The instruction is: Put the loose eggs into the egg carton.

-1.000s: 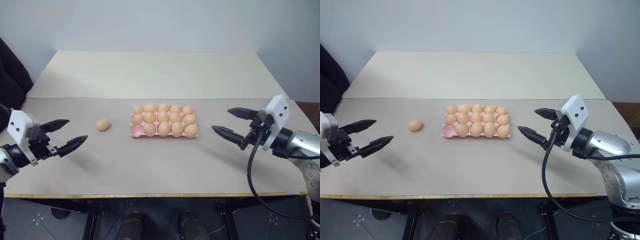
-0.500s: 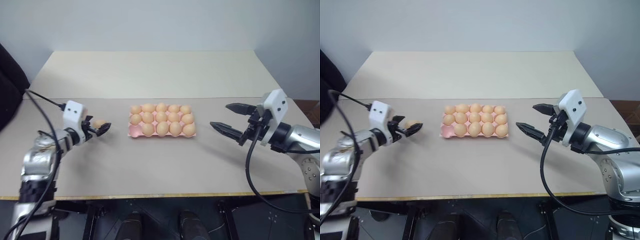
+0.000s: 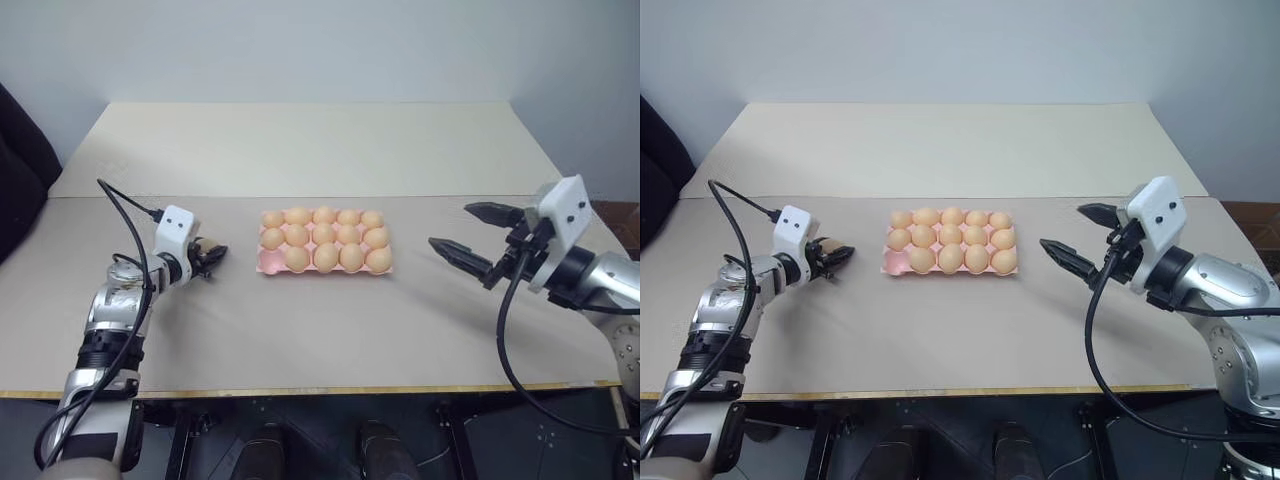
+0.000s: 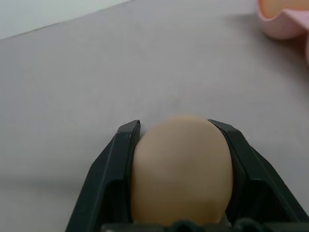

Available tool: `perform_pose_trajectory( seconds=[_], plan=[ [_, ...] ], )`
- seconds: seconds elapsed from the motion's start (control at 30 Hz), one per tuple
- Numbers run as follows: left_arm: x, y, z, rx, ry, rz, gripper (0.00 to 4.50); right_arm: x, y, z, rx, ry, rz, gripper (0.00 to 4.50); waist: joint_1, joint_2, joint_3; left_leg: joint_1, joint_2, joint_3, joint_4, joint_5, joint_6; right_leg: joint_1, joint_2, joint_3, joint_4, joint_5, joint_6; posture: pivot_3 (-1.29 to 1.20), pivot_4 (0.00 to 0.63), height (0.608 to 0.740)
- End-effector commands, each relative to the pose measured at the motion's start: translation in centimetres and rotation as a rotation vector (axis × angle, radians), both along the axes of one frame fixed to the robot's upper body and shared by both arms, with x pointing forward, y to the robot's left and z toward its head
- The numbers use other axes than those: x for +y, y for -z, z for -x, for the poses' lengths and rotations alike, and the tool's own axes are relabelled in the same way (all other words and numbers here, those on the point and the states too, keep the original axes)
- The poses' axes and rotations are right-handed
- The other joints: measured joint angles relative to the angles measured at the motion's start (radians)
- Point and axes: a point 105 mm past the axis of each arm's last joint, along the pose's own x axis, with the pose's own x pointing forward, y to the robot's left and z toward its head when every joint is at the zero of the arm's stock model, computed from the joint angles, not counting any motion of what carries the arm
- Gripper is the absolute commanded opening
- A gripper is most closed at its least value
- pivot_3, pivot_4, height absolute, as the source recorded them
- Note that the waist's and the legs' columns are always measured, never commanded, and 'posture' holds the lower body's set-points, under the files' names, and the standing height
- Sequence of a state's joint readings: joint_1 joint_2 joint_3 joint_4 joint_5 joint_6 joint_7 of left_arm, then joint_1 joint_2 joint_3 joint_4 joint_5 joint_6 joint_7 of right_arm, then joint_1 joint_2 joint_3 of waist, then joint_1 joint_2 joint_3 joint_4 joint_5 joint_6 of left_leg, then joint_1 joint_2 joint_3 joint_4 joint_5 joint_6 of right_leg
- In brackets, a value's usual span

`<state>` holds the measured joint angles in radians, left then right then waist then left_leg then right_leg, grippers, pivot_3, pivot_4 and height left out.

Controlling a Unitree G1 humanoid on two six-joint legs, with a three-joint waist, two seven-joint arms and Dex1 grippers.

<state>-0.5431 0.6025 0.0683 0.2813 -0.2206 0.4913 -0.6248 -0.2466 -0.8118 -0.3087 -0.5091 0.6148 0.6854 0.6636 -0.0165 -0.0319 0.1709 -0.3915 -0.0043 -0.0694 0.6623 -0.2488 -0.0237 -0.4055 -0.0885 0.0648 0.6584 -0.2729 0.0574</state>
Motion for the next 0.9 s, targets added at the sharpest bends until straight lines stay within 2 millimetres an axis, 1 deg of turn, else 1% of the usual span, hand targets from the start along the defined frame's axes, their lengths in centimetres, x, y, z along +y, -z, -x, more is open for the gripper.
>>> perform_pose_trajectory(
  seconds=[0.03,0.1,0.13,0.17,0.2,0.3,0.37,0.43,0.47,0.5,0.6,0.63,0.7,0.73,0.8,0.87,0.9],
  plan=[
    [-3.8,-5.4,1.4,-0.157,0.186,0.07,1.9,0.1,-1.4,0.6,-0.057,0.0,-0.009,4.5,0.001,0.0,0.0,0.0,0.0,0.0,0.0,0.0,0.0,0.0,0.0,0.0,0.0,0.0,0.0,0.0,0.15,0.74],
    [-6.1,-6.1,2.4,-0.168,0.303,0.088,1.9,0.2,-1.3,0.6,-0.055,0.001,-0.01,4.5,0.003,0.0,0.0,0.0,0.0,0.0,0.001,0.0,0.0,0.0,0.0,0.0,0.001,0.0,0.0,0.0,0.15,0.74],
    [-7.1,-6.1,2.9,-0.165,0.355,0.087,1.9,0.2,-1.2,0.6,-0.053,0.001,-0.009,4.5,0.003,0.0,0.0,0.0,0.0,0.0,0.001,0.0,0.0,0.0,0.0,0.0,0.0,0.0,0.0,0.0,0.15,0.74],
    [-7.7,-6.0,3.2,-0.161,0.385,0.084,1.9,0.2,-1.2,0.6,-0.052,0.002,-0.009,4.5,0.002,0.0,0.0,0.0,0.0,0.0,0.001,0.0,0.0,0.001,0.0,0.0,0.0,0.0,0.0,0.0,0.15,0.74],
    [-7.9,-6.0,3.4,-0.158,0.399,0.083,1.9,0.2,-1.1,0.6,-0.051,0.002,-0.009,4.5,0.002,0.0,0.0,0.001,0.0,0.0,0.001,0.0,0.0,0.001,0.0,0.0,0.0,0.0,0.0,0.0,0.15,0.74],
    [-9.4,-4.4,3.6,-0.098,0.458,0.062,1.9,0.3,-1.1,0.6,-0.051,0.006,-0.013,4.5,0.0,0.0,0.0,0.001,0.0,0.0,0.001,0.0,0.0,0.001,0.0,0.0,0.0,0.0,0.0,0.0,0.15,0.74],
    [-9.7,-3.8,3.2,-0.079,0.448,0.048,1.9,0.3,-1.2,0.7,-0.054,0.012,-0.018,4.5,-0.001,0.0,0.0,0.001,0.0,0.0,0.001,0.0,0.0,0.001,0.0,0.0,0.0,0.0,0.0,0.0,0.15,0.74],
    [-9.9,-3.5,3.0,-0.07,0.453,0.041,1.9,0.3,-1.2,0.7,-0.057,0.021,-0.02,4.5,-0.002,0.0,0.0,0.001,0.0,0.0,0.001,0.0,0.0,0.001,0.0,0.0,0.0,0.0,0.0,0.0,0.15,0.74],
    [-9.9,-3.4,3.1,-0.058,0.457,0.05,2.24,0.3,-1.2,0.7,-0.056,0.024,-0.022,4.5,-0.002,0.0,0.0,0.001,0.0,0.0,0.001,0.0,0.0,0.001,0.001,0.0,0.0,0.0,0.0,0.0,0.15,0.74],
    [-9.9,-3.3,3.2,-0.045,0.46,0.06,2.59,0.3,-1.2,0.8,-0.056,0.027,-0.022,4.5,-0.003,0.0,0.0,0.001,0.0,0.0,0.001,0.0,0.0,0.001,0.001,0.0,0.0,0.0,0.0,0.0,0.15,0.74],
    [-9.4,-3.2,3.2,-0.052,0.459,0.032,3.45,0.2,-1.2,0.8,-0.055,0.038,-0.036,4.5,-0.001,0.0,0.0,0.001,0.0,0.0,0.001,0.0,0.0,0.001,0.001,0.0,0.0,0.0,0.0,0.0,0.15,0.74],
    [-9.1,-3.6,3.0,-0.058,0.442,0.034,3.75,0.1,-1.3,0.8,-0.055,0.04,-0.038,4.5,-0.001,0.0,0.0,0.001,0.0,0.0,0.001,0.0,0.0,0.001,0.001,0.0,0.0,0.0,0.0,0.0,0.15,0.74],
    [-8.5,-5.0,3.0,-0.098,0.428,0.044,4.36,0.2,-1.3,0.8,-0.056,0.04,-0.041,4.5,-0.001,0.0,0.0,0.001,0.0,0.0,0.001,0.0,0.0,0.001,0.001,0.0,0.0,0.0,0.0,0.0,0.15,0.74],
    [-8.1,-5.9,3.0,-0.118,0.416,0.059,4.44,0.3,-1.3,0.8,-0.058,0.04,-0.042,4.5,-0.002,0.0,0.0,0.001,0.0,0.0,0.001,0.0,0.0,0.001,0.001,0.0,0.0,0.0,0.0,0.0,0.15,0.74],
    [-7.2,-7.7,3.5,-0.173,0.411,0.069,4.44,0.3,-1.3,0.7,-0.059,0.034,-0.044,4.5,-0.002,0.0,0.0,0.001,0.001,0.0,0.001,0.0,0.0,0.001,0.001,0.0,0.0,0.0,0.0,0.0,0.15,0.74],
    [-5.2,-9.5,4.2,-0.24,0.382,0.065,4.44,0.4,-1.3,0.7,-0.058,0.027,-0.045,4.5,-0.005,0.0,0.0,0.001,0.001,0.0,0.001,0.0,0.0,0.001,0.001,0.0,-0.001,0.0,0.0,0.0,0.15,0.74],
    [-4.3,-10.0,4.6,-0.255,0.367,0.057,4.44,0.3,-1.3,0.7,-0.056,0.024,-0.044,4.5,-0.008,0.0,0.0,0.001,0.001,0.0,0.001,0.0,0.0,0.001,0.001,0.0,-0.001,0.0,0.0,0.0,0.15,0.74]
  ],
)
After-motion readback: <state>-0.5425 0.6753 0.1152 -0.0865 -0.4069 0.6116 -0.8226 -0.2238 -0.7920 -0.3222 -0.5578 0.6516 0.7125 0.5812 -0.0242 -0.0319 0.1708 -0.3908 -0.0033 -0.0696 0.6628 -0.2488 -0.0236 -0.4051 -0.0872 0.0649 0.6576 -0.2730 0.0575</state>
